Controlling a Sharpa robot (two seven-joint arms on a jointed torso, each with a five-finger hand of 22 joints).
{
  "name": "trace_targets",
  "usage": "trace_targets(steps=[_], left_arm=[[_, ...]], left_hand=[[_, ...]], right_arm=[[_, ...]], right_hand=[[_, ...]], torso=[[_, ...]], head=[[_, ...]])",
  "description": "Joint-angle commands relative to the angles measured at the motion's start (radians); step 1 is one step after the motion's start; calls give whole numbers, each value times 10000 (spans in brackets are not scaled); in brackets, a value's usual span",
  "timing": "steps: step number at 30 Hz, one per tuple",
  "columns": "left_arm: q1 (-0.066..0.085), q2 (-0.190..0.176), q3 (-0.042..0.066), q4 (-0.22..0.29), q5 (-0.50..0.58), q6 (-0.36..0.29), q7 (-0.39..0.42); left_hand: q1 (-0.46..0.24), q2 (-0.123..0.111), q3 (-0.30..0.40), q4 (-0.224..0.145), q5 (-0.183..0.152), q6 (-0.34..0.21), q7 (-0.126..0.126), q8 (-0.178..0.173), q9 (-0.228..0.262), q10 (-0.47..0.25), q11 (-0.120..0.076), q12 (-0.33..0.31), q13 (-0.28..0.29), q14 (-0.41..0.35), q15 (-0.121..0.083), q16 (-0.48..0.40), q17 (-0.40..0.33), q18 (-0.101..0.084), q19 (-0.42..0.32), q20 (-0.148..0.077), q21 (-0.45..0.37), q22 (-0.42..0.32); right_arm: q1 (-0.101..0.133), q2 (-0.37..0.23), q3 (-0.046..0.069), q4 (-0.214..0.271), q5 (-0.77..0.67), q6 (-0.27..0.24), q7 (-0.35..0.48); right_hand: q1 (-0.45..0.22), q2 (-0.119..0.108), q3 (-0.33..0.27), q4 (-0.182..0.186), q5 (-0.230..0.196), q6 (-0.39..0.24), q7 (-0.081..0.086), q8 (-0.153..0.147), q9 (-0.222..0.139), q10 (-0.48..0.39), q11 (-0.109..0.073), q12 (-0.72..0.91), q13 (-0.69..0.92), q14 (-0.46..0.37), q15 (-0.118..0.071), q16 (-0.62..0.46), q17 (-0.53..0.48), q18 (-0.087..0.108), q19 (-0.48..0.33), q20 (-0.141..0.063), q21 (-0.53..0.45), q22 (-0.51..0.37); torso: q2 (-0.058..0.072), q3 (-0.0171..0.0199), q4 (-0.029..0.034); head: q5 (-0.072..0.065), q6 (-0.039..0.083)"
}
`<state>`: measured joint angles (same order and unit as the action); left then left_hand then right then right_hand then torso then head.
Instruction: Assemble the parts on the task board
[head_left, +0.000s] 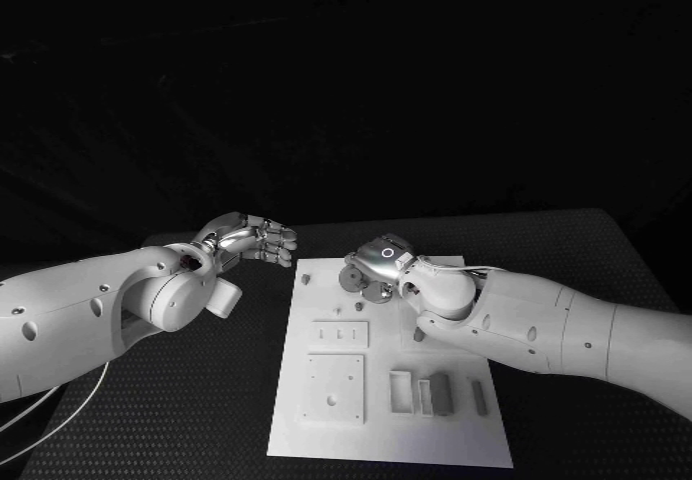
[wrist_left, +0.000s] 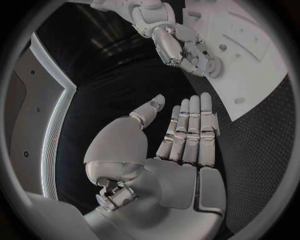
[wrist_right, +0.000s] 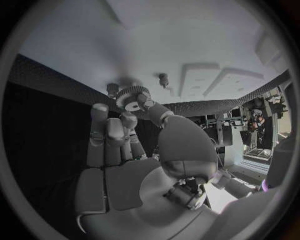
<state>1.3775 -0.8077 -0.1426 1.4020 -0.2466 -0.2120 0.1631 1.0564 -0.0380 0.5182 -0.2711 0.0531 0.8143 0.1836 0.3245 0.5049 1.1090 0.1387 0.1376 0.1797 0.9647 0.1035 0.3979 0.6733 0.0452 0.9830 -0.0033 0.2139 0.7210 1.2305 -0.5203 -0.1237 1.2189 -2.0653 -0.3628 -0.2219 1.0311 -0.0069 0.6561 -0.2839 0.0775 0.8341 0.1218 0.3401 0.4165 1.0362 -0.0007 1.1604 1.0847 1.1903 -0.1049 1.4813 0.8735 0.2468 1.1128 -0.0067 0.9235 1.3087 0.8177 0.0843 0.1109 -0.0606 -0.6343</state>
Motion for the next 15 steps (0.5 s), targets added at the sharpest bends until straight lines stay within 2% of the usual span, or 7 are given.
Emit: trace_targets(steps=[1, 15], left_arm=[[7, 11, 7, 18, -16, 146, 80], [7, 18, 8, 6, -16, 169, 78]], left_hand=[[-102, -26, -8, 35, -1, -5, 75, -54, -5, 53, -1, -49, 12, 81, -13, -63, 17, 139, -46, 53, -54, 17], [-100, -26, -7, 32, -1, -5, 75, -57, -3, 55, -1, -61, 20, 84, -13, -78, 33, 140, -48, 53, -58, 23]], right_arm=[[-71, -52, -47, -68, -19, 362, -138], [-93, -121, -47, 88, 9, 334, -122]], right_hand=[[66, -7, 40, 3, 25, 1941, -235, 67, 839, -4, -89, -62, -14, 3, -51, -28, -10, 149, -6, -58, 0, 125], [65, -9, 41, -2, 24, 1949, -237, 69, 842, 4, -90, -60, -25, 13, -52, -29, -11, 149, 4, -62, -2, 126]], torso=[[2, 11, 31], [1, 16, 37]], head=[[3, -12], [14, -49]])
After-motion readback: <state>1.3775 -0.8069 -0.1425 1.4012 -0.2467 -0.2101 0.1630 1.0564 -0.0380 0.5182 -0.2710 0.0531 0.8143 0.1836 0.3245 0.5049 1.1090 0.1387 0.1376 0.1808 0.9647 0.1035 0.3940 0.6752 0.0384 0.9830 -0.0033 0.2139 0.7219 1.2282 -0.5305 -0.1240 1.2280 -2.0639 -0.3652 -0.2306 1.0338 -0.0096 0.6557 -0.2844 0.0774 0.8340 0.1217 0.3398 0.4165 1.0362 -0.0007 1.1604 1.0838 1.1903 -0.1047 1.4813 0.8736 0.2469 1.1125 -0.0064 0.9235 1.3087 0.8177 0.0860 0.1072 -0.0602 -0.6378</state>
